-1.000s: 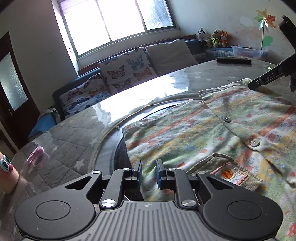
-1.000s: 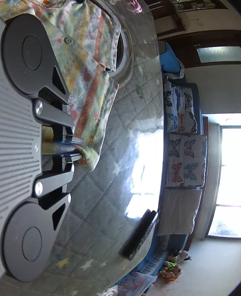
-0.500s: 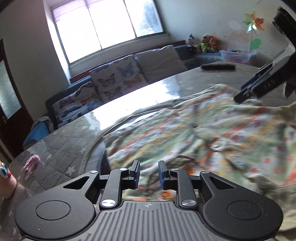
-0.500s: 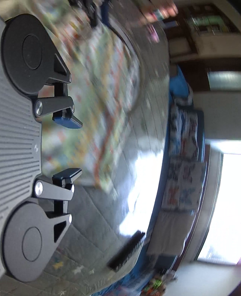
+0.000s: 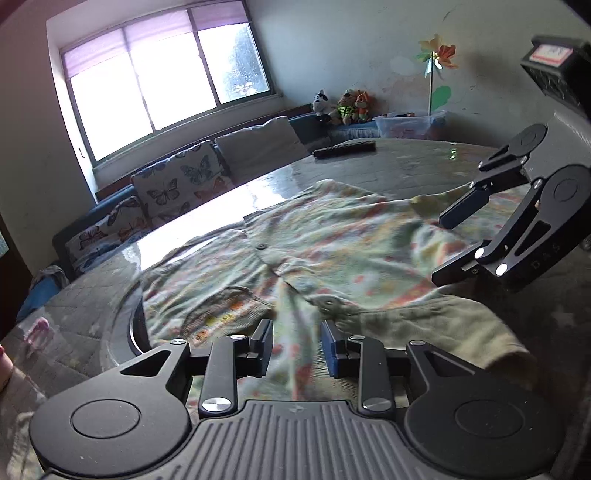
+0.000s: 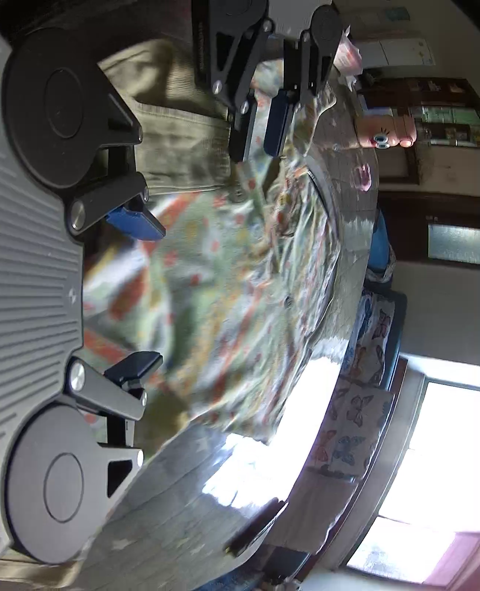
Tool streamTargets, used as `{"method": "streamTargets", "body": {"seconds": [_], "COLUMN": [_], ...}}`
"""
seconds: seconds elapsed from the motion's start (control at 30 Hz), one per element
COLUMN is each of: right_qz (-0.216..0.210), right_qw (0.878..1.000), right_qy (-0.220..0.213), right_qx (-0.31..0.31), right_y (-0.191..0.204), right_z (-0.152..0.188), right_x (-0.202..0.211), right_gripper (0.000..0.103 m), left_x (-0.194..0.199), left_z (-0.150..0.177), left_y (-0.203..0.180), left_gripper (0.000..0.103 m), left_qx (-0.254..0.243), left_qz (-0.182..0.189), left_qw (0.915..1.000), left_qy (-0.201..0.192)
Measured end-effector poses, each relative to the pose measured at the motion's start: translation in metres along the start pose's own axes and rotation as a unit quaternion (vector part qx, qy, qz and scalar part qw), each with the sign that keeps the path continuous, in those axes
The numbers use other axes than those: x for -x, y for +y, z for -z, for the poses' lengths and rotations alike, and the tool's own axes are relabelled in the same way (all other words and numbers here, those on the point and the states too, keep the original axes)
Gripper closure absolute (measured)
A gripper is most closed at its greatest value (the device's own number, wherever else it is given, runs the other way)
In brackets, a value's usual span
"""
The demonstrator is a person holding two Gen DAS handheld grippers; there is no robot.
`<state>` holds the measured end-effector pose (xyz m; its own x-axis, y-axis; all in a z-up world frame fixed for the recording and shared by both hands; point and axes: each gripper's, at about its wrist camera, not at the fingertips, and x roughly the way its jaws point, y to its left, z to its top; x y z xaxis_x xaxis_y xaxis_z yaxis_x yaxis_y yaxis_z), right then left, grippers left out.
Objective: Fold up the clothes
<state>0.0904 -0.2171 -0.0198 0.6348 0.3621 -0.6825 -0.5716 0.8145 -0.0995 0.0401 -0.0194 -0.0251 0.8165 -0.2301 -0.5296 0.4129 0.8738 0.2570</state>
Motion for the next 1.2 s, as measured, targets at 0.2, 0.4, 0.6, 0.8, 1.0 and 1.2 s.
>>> {"method": "streamTargets", "body": {"seconds": [0.2,0.4,0.6,0.8,1.0,1.2], "right_qz": [-0.005,-0.087,-0.121,-0.113,-0.114,-0.122], "right_qw": [0.998,0.995,0.992,0.993,0.985,0.981], "right_qy": [-0.038,-0.045,-0.022,-0.03,-0.072,-0.08], "right_qx": [-0.053,-0.029,-0.003,-0.033,-0.108,-0.127], "right_y": [-0.005,0.031,0.065,0.061,0.03,0.019], "right_z": [0.001,-0.012,-0.017,-0.018,-0.021,-0.026], "right_x": [0.027,0.022,-0.006,0.003,0.033,0.045], "right_gripper": [0.038,0.046,0.069,0.1,0.102,0.102], "left_x": [0.015,0.027,0.035,0.031,0.014,0.004], "left_z": [0.001,0.006,0.015,0.017,0.016,0.018], "left_y": [0.01,0.035,0.044,0.043,0.037,0.027], "left_gripper": [0.069,0.069,0.069,0.069,0.069,0.071], "left_qx": [0.052,0.117,0.131,0.128,0.111,0.096], "left_qz": [-0.012,-0.043,-0.056,-0.048,-0.034,-0.02], "left_qw": [0.9985,0.9921,0.9898,0.9906,0.9932,0.995], "left_qy": [-0.013,-0.013,-0.005,-0.001,0.013,0.019]}}
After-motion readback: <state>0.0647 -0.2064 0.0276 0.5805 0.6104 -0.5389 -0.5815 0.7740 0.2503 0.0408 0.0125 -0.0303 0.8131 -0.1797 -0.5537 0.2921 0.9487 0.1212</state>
